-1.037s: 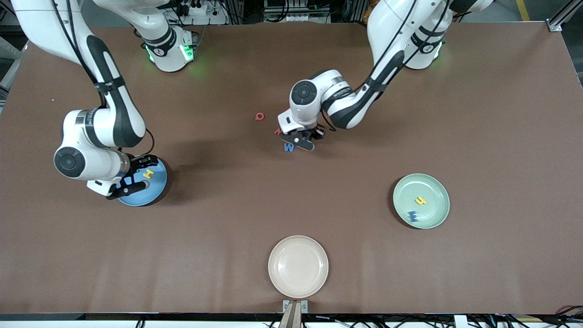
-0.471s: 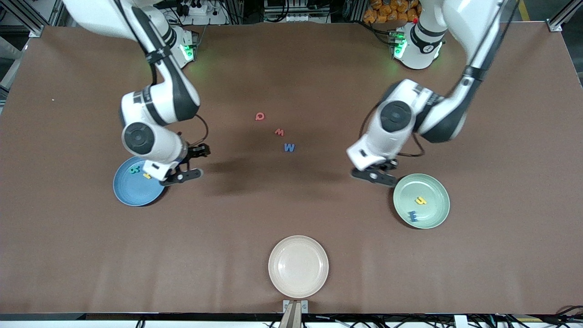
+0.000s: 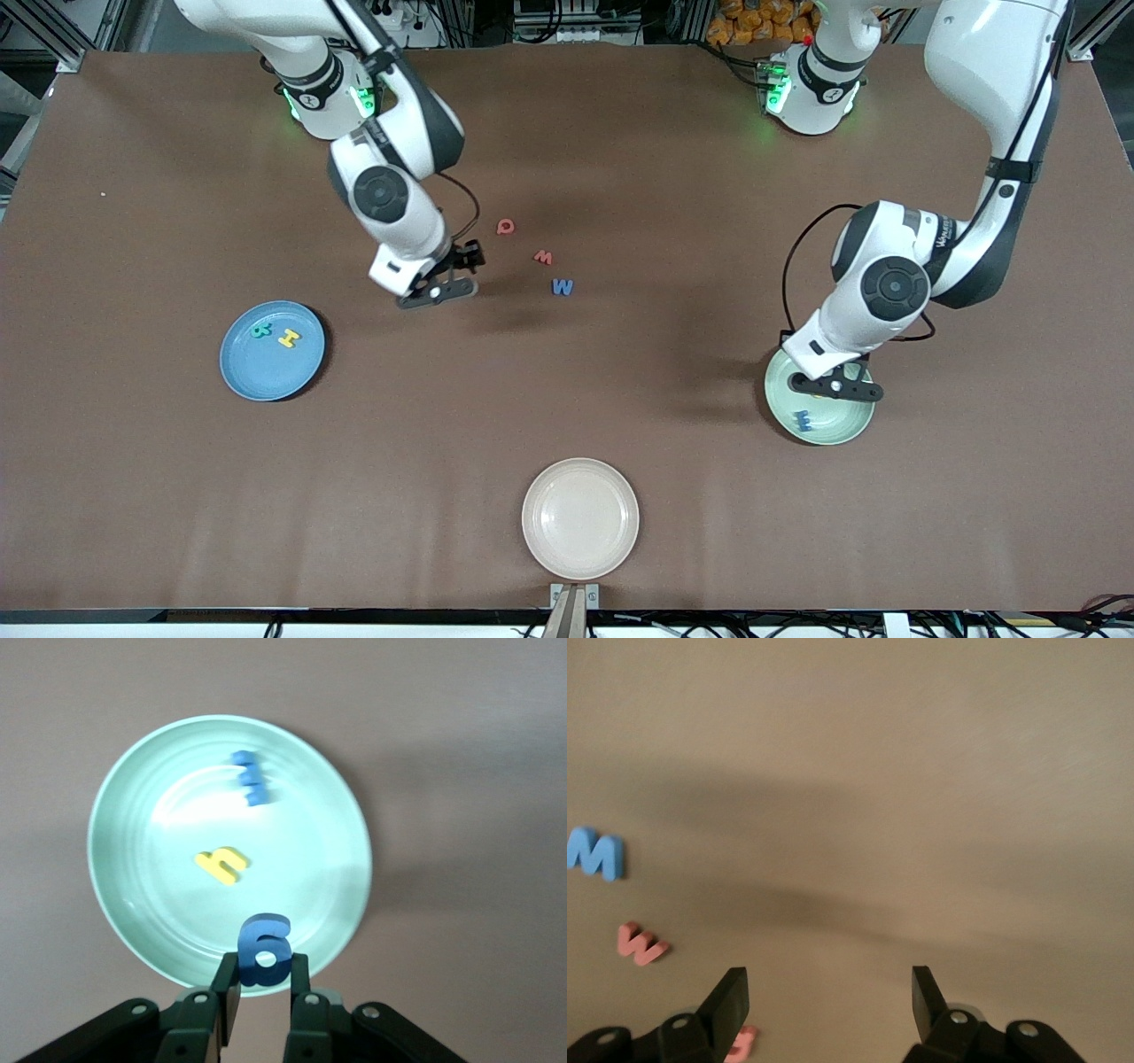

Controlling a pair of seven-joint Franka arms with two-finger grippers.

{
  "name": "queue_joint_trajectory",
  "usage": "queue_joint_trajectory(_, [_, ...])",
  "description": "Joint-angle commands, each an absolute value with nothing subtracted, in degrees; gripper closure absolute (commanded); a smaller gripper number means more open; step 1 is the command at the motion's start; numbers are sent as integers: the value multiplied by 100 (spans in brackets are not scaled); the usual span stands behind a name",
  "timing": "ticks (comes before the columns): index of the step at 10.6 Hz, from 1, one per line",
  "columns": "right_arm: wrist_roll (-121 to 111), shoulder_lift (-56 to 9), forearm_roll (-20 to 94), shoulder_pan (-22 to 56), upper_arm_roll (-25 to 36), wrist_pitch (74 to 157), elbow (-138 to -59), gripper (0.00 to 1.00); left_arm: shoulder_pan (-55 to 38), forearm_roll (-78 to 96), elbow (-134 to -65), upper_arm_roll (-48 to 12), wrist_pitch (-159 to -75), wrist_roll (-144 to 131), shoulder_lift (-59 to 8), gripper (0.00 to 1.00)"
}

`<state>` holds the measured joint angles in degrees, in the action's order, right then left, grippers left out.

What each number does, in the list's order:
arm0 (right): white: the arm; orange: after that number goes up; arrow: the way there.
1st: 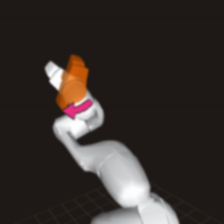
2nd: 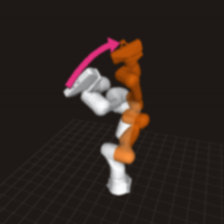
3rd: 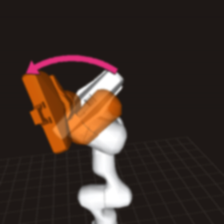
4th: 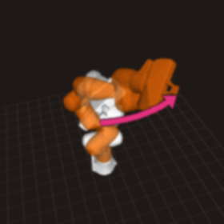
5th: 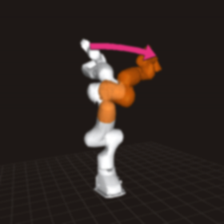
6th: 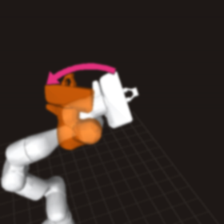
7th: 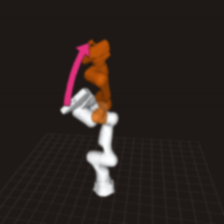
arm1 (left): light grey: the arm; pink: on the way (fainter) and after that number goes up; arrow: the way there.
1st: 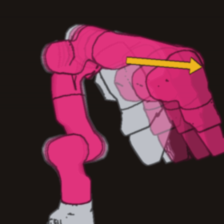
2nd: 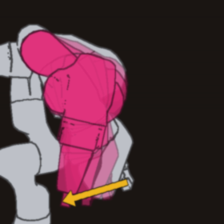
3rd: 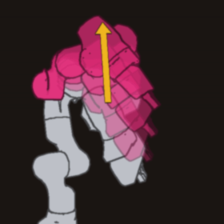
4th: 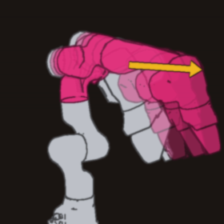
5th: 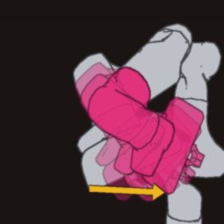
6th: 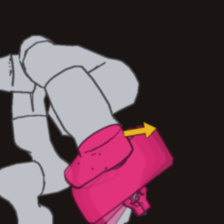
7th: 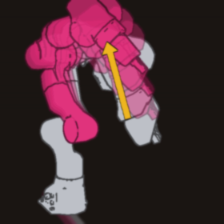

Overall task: Sort uppercase to blue plate, lowercase to green plate
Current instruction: 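Drop B with the right gripper while the left gripper carries 6 to green plate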

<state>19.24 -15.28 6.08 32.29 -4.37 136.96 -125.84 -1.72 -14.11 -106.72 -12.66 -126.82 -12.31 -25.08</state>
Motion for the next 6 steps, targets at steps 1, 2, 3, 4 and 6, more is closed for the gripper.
queue_joint_trajectory(1, [2563, -1292, 712, 3374, -763, 14377, -13331, 17, -97, -1433, -10626, -943, -13216, -1064, -2828, 100])
queue_joint_trajectory(2, [2949, -1292, 712, 3401, -1069, 14379, -13359, 17, -97, -1441, -10626, -888, -13410, -1055, -2934, 89])
queue_joint_trajectory(3, [3319, -1283, 703, 3541, -1246, 14388, -13412, 17, -97, -1450, -10617, -879, -13429, -1063, -2927, 54])
queue_joint_trajectory(4, [3409, -1275, 703, 3699, -1274, 14396, -13490, 17, -97, -1441, -10574, -827, -13430, -1046, -2901, 12])
queue_joint_trajectory(6, [3410, -1239, 703, 3910, -1345, 14815, -13788, 17, -105, -1415, -10565, -835, -13421, -1063, -2813, 0])
